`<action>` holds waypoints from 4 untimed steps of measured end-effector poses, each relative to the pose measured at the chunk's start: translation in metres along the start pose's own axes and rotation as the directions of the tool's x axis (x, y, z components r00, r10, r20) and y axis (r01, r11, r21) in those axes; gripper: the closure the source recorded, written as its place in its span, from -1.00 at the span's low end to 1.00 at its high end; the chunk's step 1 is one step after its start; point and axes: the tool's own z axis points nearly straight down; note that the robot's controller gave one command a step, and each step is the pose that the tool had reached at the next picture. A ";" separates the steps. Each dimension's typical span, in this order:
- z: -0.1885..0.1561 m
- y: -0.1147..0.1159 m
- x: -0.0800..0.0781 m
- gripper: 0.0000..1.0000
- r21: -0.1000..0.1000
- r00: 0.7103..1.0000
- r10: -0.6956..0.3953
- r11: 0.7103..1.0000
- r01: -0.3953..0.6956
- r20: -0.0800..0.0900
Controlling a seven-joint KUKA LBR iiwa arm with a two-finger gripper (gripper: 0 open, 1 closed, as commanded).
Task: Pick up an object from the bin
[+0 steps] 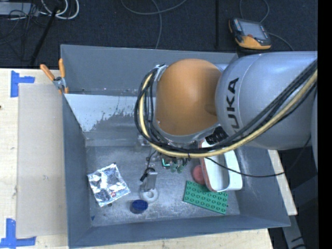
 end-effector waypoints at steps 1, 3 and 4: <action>0.124 0.036 0.048 -1.00 0.001 0.975 -0.222 0.975 0.222 0.001; 0.150 0.041 0.028 -1.00 0.004 0.715 -0.699 0.715 0.699 0.004; 0.132 0.038 -0.032 -1.00 0.008 0.512 -0.859 0.512 0.859 0.008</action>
Offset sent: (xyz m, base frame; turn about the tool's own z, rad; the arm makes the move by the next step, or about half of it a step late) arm -0.0472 0.0357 -0.1197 -0.2226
